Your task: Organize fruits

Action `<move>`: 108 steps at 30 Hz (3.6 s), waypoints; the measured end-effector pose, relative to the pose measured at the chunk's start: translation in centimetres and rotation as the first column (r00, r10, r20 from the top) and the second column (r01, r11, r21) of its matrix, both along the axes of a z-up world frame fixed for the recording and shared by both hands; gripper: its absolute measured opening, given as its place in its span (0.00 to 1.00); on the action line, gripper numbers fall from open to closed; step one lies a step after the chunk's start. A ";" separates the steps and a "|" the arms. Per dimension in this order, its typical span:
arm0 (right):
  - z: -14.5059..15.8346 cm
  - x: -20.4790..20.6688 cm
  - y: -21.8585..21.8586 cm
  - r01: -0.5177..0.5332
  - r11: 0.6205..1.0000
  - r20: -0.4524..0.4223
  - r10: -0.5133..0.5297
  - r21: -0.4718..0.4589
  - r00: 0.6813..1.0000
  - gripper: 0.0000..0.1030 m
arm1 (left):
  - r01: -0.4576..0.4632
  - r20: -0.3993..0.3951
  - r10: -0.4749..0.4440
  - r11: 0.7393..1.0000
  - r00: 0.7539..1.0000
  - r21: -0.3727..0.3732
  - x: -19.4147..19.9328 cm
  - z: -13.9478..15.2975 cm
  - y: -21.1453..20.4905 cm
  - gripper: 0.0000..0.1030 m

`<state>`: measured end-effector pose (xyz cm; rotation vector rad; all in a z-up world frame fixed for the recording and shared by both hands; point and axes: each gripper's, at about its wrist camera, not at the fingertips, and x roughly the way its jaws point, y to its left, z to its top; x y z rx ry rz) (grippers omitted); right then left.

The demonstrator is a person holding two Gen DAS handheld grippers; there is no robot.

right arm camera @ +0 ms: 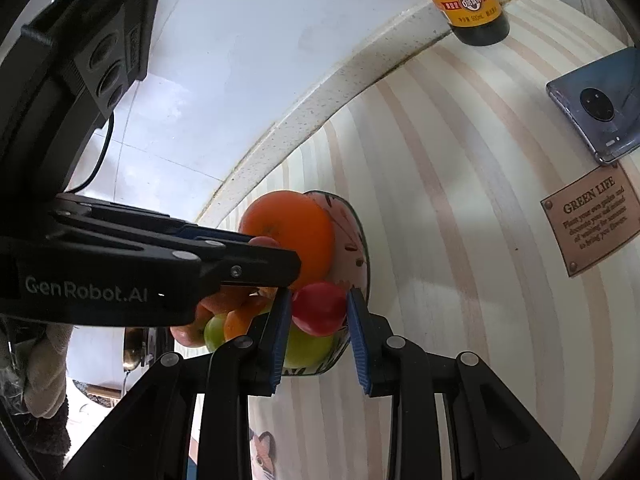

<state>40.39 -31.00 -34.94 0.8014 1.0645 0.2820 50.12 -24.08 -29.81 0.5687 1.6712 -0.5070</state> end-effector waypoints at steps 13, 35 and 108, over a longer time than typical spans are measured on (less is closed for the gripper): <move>-0.9 0.3 0.0 -0.037 0.999 -0.029 0.038 0.035 0.999 0.31 | 0.070 -0.032 -0.068 0.995 0.997 0.070 -0.1 -2.6 -2.4 0.24; 6.3 -1.1 -0.2 -0.093 0.924 -0.114 0.054 -0.371 0.992 0.94 | -0.278 0.218 0.307 0.948 0.926 -0.155 -3.2 6.2 8.2 0.90; 33.2 -27.3 12.4 0.044 0.748 0.237 0.153 -0.662 0.959 0.99 | -0.427 0.629 0.613 0.788 0.478 -0.444 -34.1 25.3 25.7 1.00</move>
